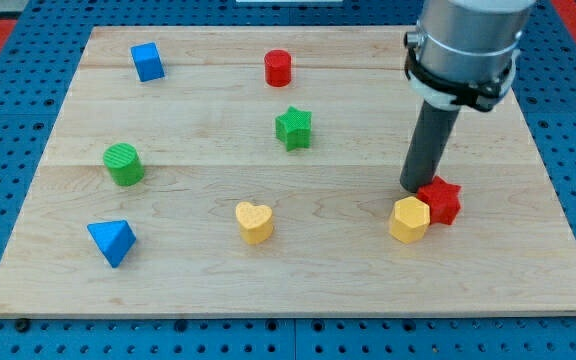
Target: Slide yellow hexagon below red circle
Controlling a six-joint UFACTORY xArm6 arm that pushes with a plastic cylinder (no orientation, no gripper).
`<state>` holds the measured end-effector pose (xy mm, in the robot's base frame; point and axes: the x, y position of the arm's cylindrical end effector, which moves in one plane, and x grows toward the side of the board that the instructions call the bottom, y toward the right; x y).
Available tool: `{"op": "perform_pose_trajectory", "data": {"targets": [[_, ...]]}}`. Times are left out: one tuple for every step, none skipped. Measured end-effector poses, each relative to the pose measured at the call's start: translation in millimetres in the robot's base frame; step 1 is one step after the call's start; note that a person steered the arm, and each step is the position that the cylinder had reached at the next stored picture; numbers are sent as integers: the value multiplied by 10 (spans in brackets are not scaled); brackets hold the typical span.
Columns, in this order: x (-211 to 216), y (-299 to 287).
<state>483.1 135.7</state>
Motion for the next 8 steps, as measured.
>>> {"op": "perform_pose_trajectory", "data": {"targets": [[-152,-127],[184,-303],[433,-601],[810,-602],[1086,-192],[663,-180],[494,-180],[241,-78]]}}
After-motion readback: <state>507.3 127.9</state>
